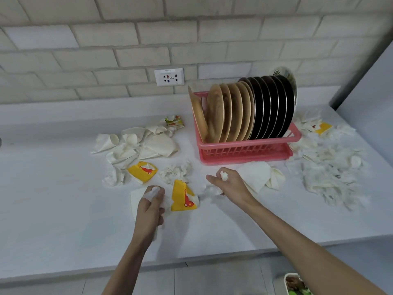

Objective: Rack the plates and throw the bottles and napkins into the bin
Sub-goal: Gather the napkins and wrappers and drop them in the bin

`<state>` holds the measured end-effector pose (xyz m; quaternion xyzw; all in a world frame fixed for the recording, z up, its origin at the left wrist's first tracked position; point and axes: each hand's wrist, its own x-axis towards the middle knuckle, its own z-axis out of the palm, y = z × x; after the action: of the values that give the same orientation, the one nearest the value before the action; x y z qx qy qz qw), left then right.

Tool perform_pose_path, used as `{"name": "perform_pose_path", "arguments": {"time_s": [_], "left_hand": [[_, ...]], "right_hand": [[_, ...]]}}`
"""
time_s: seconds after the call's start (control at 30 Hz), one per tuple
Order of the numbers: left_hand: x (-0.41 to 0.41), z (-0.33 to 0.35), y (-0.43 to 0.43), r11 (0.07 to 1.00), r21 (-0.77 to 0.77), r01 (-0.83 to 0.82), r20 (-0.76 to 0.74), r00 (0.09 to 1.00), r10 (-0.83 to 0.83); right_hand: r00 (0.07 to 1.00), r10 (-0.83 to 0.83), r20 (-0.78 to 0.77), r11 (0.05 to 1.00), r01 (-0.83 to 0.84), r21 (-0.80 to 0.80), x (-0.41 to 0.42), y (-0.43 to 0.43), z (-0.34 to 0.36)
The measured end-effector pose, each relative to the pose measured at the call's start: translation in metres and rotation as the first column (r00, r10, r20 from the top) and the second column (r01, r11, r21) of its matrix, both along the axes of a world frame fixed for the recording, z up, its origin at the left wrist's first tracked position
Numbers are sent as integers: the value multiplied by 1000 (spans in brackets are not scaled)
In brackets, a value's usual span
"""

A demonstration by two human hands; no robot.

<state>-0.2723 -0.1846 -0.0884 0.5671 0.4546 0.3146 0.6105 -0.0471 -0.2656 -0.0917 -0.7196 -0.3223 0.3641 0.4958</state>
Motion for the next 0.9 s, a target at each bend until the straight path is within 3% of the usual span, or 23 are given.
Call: {"name": "perform_pose_path", "arguments": {"time_s": [0.13, 0.37, 0.5, 0.73, 0.9], "left_hand": [[9, 2, -1, 982, -140, -129, -47, 991, 124], [18, 0, -6, 972, -210, -104, 86, 988, 124], [18, 0, -10, 982, -176, -74, 111, 989, 95], [27, -4, -14, 987, -152, 42, 51, 998, -35], [35, -10, -20, 954, -214, 209, 52, 978, -202]], "right_hand": [[999, 36, -32, 999, -37, -34, 1, -7, -3], [972, 170, -160, 981, -182, -66, -14, -20, 4], [973, 231, -7, 958, -228, -173, -19, -31, 5], [992, 112, 54, 963, -95, -251, -28, -51, 10], [990, -67, -127, 945, 22, -327, -35, -65, -3]]}}
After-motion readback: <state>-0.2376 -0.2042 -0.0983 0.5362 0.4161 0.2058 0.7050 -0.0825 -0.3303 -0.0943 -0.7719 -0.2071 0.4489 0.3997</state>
